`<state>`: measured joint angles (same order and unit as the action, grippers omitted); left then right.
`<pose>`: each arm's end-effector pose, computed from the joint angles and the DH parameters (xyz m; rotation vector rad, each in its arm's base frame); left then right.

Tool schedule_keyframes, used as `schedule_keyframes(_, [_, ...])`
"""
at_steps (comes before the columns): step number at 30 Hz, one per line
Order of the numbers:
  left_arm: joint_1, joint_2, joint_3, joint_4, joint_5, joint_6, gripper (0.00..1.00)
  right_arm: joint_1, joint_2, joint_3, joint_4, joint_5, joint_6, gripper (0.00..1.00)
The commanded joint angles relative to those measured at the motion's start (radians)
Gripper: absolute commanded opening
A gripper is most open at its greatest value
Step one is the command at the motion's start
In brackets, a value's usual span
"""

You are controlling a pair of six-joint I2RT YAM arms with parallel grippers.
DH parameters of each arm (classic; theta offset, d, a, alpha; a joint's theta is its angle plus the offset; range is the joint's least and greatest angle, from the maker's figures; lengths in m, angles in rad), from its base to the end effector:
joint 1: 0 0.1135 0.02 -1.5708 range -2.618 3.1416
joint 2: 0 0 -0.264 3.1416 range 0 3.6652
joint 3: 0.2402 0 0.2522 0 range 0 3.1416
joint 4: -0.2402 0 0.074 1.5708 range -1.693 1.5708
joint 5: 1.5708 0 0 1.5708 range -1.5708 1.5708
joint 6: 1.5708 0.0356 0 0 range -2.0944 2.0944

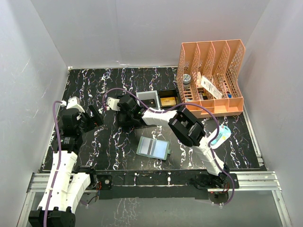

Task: Take the credit cards out of the card holder

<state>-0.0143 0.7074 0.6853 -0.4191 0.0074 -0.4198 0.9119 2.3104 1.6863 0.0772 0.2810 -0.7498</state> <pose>0.1647 -0.0026 0.2928 -0.4028 1.9829 -0.2834 0.3287 0.4084 0.1578 -1.4340 1.5345 -0.1999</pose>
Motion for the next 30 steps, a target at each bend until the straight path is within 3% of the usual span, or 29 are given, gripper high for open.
schedule_keyframes(1, [0.005, -0.016, -0.005, 0.006, 0.009, 0.007, 0.99, -0.008, -0.033, 0.055, 0.01, -0.031, 0.031, 0.32])
schedule_keyframes(12, [0.006, -0.011, -0.007, 0.011, 0.025, 0.01, 0.99, -0.016, -0.071, 0.068, -0.05, -0.078, 0.062, 0.43])
schedule_keyframes(17, [0.006, -0.01, -0.007, 0.009, 0.026, 0.01, 0.99, -0.024, -0.09, 0.101, -0.092, -0.106, 0.16, 0.44])
schedule_keyframes(24, [0.006, -0.006, -0.007, 0.011, 0.031, 0.01, 0.99, -0.041, -0.155, 0.103, -0.118, -0.155, 0.486, 0.45])
schedule_keyframes(28, [0.006, -0.005, -0.008, 0.013, 0.031, 0.01, 0.99, -0.042, -0.181, 0.105, -0.162, -0.142, 0.798, 0.38])
schedule_keyframes(30, [0.004, -0.005, -0.008, 0.013, 0.031, 0.01, 0.99, -0.042, -0.183, 0.114, -0.206, -0.178, 0.938, 0.29])
